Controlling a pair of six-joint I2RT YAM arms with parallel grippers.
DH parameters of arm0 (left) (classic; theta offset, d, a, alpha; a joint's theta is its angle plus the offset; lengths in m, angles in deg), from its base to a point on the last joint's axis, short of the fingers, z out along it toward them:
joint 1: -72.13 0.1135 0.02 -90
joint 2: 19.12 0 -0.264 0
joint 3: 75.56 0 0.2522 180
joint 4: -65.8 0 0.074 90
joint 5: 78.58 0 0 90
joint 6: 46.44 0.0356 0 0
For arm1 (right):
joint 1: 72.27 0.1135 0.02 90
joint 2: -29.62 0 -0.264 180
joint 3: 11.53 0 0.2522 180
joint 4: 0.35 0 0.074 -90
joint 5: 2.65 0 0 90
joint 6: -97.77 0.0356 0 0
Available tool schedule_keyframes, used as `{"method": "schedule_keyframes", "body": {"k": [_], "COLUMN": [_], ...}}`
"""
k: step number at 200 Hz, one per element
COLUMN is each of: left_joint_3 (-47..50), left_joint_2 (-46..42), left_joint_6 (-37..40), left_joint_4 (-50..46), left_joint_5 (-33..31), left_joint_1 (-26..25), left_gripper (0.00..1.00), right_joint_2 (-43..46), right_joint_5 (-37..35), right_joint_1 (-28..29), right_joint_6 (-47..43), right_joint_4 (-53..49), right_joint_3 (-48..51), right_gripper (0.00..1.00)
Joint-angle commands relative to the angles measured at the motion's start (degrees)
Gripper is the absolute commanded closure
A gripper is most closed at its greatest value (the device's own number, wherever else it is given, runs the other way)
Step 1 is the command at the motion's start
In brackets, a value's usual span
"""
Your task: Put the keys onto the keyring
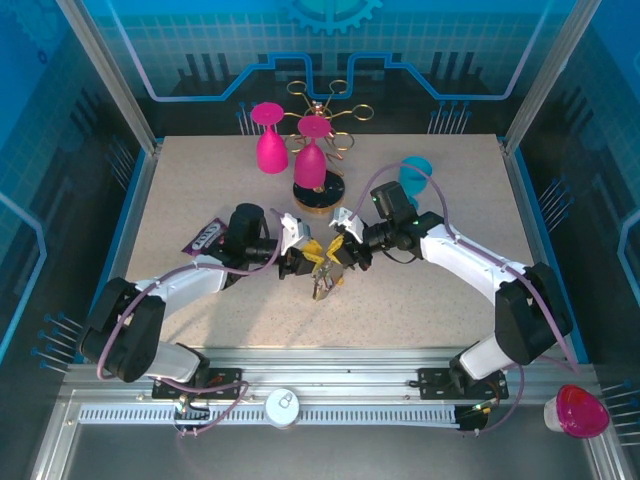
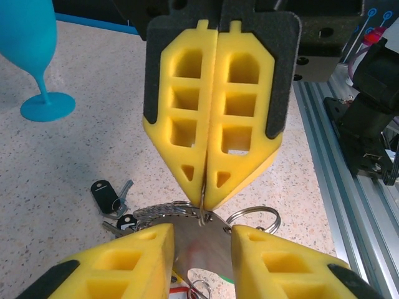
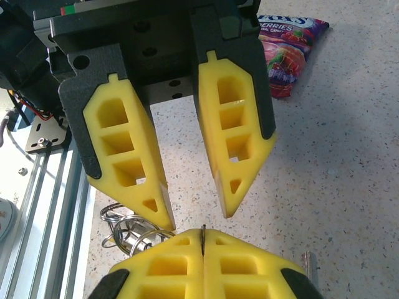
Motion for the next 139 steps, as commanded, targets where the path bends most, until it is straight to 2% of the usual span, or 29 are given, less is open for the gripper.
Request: {"method": "schedule_keyframes", "body": {"k": [1,139], "left_joint_3": [0.68,0.64], "left_joint_2": [1.01,2.00], "left_joint_6": [2.58,4.75], "left_joint_4": [1.68,0.82], "left_joint_5": [3.84,5.19], "left_joint_1": [0.18,-0.32], "left_gripper": [0.72,0.72], "right_joint_2": [-0.49,-1.00], "right_joint_5": [2.58,4.46], "right_joint_1": [0.12,2.93], "right_joint_6": [-1.33,-1.65], "right_joint_4": [-0.14,-0.49], "right_joint_3": [-2.06,-2.99], "right_gripper": [1.00,1.00]}}
